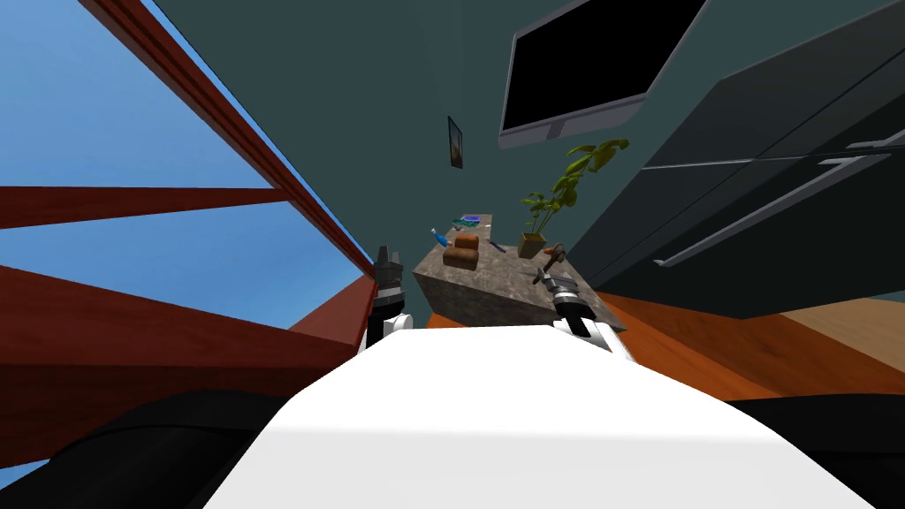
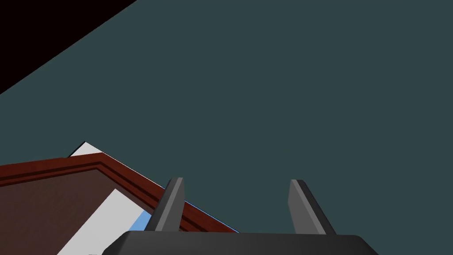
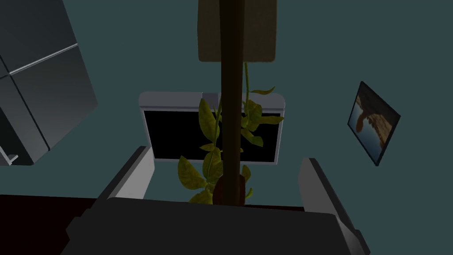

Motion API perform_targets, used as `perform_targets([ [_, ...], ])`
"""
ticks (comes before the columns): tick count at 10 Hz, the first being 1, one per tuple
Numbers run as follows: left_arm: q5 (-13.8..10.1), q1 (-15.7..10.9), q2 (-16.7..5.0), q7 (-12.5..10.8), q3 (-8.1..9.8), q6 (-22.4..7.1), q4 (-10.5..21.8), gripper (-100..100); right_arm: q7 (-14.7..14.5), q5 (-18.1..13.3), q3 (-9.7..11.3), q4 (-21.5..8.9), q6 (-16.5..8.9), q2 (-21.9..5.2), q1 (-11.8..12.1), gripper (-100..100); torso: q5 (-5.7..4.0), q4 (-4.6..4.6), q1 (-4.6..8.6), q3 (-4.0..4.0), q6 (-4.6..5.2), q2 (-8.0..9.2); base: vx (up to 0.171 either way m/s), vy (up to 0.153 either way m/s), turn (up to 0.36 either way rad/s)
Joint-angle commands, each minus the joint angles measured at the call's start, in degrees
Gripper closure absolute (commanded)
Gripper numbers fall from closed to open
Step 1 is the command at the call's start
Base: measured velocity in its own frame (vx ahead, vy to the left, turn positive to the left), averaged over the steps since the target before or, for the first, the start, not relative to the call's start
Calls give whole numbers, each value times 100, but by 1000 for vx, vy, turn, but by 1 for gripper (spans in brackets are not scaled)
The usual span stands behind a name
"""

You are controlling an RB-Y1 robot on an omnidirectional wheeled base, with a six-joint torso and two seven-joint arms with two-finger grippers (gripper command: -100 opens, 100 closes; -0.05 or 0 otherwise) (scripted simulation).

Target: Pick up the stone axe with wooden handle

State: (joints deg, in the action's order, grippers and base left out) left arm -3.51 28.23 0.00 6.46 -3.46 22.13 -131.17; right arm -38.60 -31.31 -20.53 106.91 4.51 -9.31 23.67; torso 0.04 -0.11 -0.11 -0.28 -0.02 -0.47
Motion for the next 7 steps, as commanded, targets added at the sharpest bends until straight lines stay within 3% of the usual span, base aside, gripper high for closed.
perform_targets([
  [1,0,0,0,0,0,0,0,0,-48,-101,-72,-164,-97,-23,-50,-100,0,0,0,0,0,0,59,60,-101],
  [2,0,0,0,0,0,0,0,0,-19,-52,-46,-97,-71,-46,-28,-100,0,1,3,5,1,10,12,24,-34],
  [3,0,-1,0,0,0,0,0,0,-19,-56,-52,-108,-88,-53,-31,0,-2,5,14,14,-1,25,0,0,0],
  [4,0,-1,0,0,0,0,0,0,-48,-72,-148,-393,25,-223,-317,-100,-4,7,22,18,0,32,-41,39,18],
  [6,0,-2,0,0,0,0,0,0,-48,-72,-148,-647,25,-223,-441,-100,-2,11,12,30,-2,53,-54,30,5],
  [7,0,-2,0,0,0,0,0,0,-76,-88,-245,-844,137,-394,-724,-100,-3,11,18,30,0,52,-65,40,15],
])
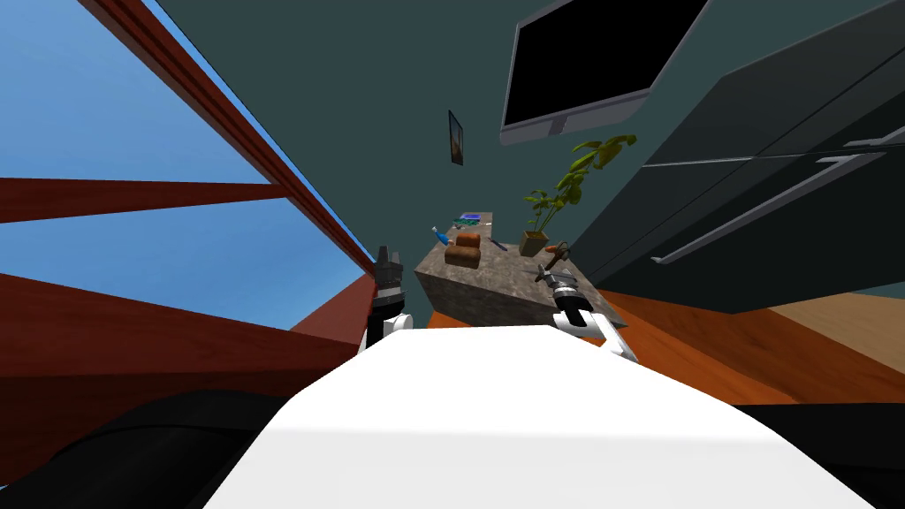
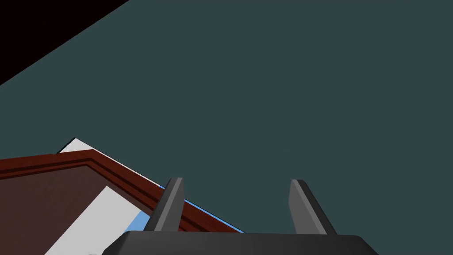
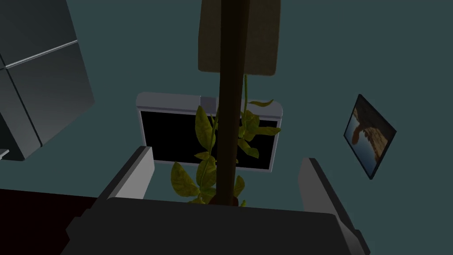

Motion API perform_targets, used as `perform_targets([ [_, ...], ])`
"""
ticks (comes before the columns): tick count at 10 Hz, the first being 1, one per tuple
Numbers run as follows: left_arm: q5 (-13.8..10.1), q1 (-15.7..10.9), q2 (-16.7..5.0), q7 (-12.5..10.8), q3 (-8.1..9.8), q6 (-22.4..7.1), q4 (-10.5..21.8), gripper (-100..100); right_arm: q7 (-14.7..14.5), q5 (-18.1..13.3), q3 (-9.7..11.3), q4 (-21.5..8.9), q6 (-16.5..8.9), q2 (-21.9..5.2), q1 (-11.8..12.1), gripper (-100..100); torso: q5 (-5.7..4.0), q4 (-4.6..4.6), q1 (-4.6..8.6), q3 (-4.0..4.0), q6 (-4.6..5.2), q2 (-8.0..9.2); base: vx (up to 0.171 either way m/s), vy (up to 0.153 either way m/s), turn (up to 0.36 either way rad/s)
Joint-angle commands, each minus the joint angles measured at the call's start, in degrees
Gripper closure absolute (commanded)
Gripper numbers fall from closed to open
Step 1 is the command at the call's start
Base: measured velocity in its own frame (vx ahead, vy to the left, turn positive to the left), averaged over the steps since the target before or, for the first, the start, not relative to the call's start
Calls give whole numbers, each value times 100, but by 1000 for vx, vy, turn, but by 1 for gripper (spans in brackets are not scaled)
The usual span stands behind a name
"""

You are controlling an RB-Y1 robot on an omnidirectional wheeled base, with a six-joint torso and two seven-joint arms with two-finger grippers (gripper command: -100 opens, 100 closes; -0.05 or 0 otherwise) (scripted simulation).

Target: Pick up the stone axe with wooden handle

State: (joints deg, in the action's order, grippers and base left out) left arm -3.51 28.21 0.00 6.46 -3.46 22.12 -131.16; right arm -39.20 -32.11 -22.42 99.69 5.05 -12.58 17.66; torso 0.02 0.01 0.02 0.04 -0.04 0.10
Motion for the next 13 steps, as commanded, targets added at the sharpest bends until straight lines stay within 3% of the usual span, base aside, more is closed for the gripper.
perform_targets([
  [1,0,0,0,0,0,0,0,0,-16,-8,-56,-286,83,-67,-249,-100,0,0,0,0,0,0,-67,34,7],
  [2,0,0,0,0,0,0,0,0,-16,-8,-56,-453,83,-67,-249,-100,0,0,0,1,0,1,-31,15,2],
  [3,0,0,0,0,0,0,0,0,-45,-24,-153,-671,195,-238,-539,-100,-2,-2,7,-3,2,-7,-57,36,17],
  [5,0,0,0,0,0,0,0,0,-45,-24,-153,-1006,195,-238,-659,-100,-1,0,0,-1,1,-2,-45,27,5],
  [6,0,1,0,0,0,0,0,0,-74,-40,-250,-1207,306,-409,-922,-100,-1,-2,5,-4,3,-7,-62,30,14],
  [7,0,0,0,0,0,0,0,0,-74,-40,-250,-1374,306,-409,-1065,-100,0,0,3,-1,1,-1,-70,39,10],
  [8,0,0,0,0,0,0,0,0,-74,-40,-250,-1546,306,-409,-1069,-100,0,0,-1,1,1,1,-29,24,1],
  [9,0,1,0,0,0,0,0,0,-103,-56,-347,-1724,418,-580,-1322,-100,-1,-2,3,-4,2,-7,-66,44,14],
  [10,0,0,0,0,0,0,0,0,-103,-56,-347,-1914,418,-580,-1479,-100,1,0,-3,0,1,0,-62,37,9],
  [11,0,0,0,0,0,0,0,0,-103,-56,-347,-2086,418,-580,-1479,-100,0,0,-1,0,2,-1,-21,14,1],
  [12,0,1,0,0,0,0,0,0,-131,-72,-444,-2324,530,-751,-1759,-100,-2,-2,6,-5,2,-10,-51,41,19],
  [13,0,0,0,0,0,0,0,0,-131,-72,-444,-2566,530,-751,-1889,-100,0,-1,0,-3,1,-6,-53,33,8],
])
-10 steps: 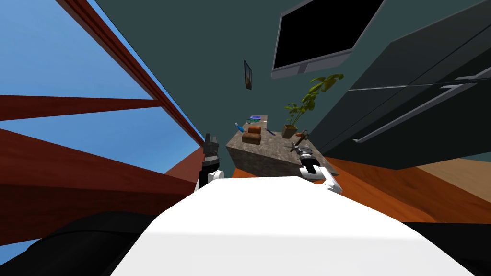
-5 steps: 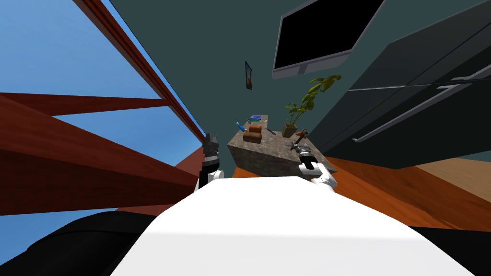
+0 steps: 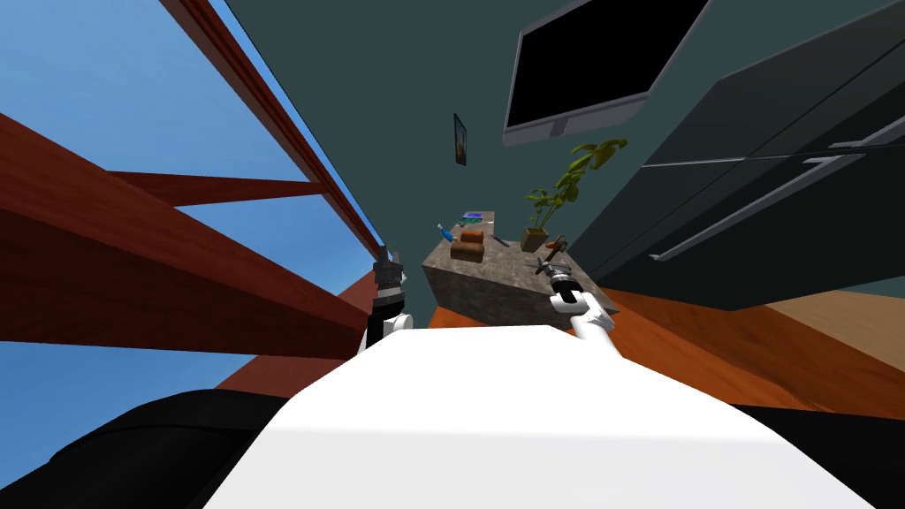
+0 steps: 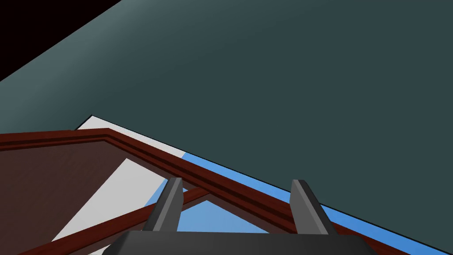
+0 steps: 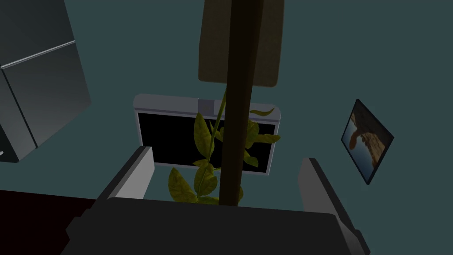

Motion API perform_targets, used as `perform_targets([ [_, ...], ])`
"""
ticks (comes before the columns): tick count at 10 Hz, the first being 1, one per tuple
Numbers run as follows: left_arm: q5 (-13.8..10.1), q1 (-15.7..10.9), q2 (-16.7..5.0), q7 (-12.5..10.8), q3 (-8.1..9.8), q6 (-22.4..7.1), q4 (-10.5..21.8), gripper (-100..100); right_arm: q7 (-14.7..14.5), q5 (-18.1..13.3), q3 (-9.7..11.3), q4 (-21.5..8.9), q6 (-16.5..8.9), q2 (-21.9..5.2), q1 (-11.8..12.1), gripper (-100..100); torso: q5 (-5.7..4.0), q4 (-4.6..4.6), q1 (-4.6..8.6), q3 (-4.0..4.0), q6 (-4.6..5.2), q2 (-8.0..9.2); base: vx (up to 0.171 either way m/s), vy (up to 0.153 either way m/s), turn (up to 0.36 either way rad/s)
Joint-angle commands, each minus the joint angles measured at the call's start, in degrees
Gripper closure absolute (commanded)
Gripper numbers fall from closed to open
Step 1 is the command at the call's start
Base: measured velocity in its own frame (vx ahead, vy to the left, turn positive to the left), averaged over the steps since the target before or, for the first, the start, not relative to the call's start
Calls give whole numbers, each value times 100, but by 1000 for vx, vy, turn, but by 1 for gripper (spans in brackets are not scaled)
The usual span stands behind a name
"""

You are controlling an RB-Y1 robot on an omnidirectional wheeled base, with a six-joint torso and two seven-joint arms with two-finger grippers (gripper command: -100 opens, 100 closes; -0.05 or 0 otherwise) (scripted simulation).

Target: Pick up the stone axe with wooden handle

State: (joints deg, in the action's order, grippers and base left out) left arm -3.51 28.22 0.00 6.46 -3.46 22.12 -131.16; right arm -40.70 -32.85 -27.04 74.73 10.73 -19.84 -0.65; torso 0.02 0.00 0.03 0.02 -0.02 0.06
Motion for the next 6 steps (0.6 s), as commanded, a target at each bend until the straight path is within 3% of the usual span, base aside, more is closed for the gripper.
perform_targets([
  [1,0,0,0,0,0,0,0,0,-10,-14,-80,-286,74,-197,-286,-100,0,0,0,0,0,0,-92,55,19],
  [2,0,-1,0,0,0,0,0,0,-10,-14,-80,-506,74,-197,-468,-100,2,3,-6,6,0,12,-74,49,-26],
  [3,0,-9,4,0,-13,0,4,0,-10,-14,-80,-671,74,-197,-468,-100,1,5,-20,14,-16,23,-20,12,1],
  [6,0,-23,9,0,-30,0,7,0,-68,-46,-274,-1357,297,-539,-1095,-100,9,14,-60,41,-40,68,-63,33,15],
])
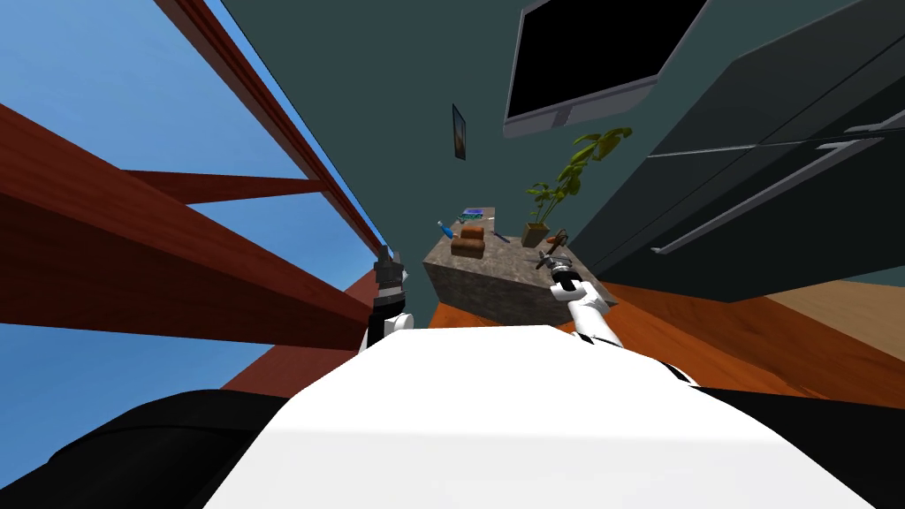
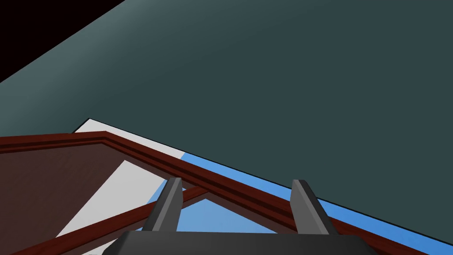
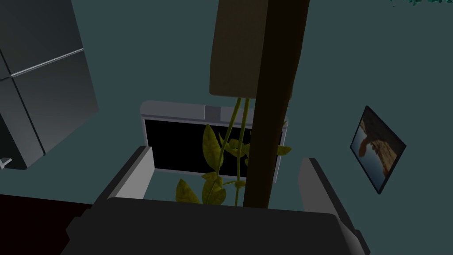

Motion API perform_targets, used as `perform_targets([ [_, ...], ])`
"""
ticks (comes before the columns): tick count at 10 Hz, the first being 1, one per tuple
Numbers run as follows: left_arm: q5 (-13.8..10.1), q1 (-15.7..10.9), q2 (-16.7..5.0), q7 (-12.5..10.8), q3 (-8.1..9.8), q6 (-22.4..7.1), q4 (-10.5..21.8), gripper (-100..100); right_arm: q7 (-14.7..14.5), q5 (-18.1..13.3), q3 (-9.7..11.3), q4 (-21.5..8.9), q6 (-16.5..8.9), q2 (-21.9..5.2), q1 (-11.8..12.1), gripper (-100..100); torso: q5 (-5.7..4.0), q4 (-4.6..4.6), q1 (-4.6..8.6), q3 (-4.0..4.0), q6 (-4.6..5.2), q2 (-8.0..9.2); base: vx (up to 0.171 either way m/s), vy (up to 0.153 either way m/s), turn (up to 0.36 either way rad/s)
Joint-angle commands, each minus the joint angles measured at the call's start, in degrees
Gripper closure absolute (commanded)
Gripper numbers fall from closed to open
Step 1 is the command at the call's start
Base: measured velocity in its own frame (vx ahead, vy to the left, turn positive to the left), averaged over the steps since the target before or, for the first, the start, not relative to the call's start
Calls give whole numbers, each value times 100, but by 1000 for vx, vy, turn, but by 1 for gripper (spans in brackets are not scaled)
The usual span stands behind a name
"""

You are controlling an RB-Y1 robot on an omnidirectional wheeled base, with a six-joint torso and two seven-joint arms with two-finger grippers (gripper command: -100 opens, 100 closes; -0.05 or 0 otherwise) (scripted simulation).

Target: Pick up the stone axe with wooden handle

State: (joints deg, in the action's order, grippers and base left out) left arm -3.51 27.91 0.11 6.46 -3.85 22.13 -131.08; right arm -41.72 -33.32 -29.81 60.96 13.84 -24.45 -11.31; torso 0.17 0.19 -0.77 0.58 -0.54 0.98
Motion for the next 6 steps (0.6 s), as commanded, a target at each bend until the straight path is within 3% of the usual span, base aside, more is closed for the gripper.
perform_targets([
  [1,0,0,0,0,0,0,0,0,34,1,3,-286,-14,-77,-221,-100,0,0,0,0,0,0,-65,32,10],
  [2,0,-6,2,0,-7,0,0,0,34,1,3,-375,-14,-77,-221,-100,3,4,-18,12,-9,19,-32,20,6],
  [3,0,-9,3,0,-12,0,2,0,5,-15,-94,-574,98,-248,-487,-100,5,6,-28,17,-15,28,-62,43,8],
  [4,0,-17,6,0,-21,0,2,0,5,-15,-94,-742,98,-248,-631,-100,11,10,-51,30,-27,50,-67,47,1],
  [6,0,-30,10,0,-36,0,2,0,5,-15,-94,-899,98,-248,-631,-100,20,16,-87,52,-46,86,-16,14,11],
])
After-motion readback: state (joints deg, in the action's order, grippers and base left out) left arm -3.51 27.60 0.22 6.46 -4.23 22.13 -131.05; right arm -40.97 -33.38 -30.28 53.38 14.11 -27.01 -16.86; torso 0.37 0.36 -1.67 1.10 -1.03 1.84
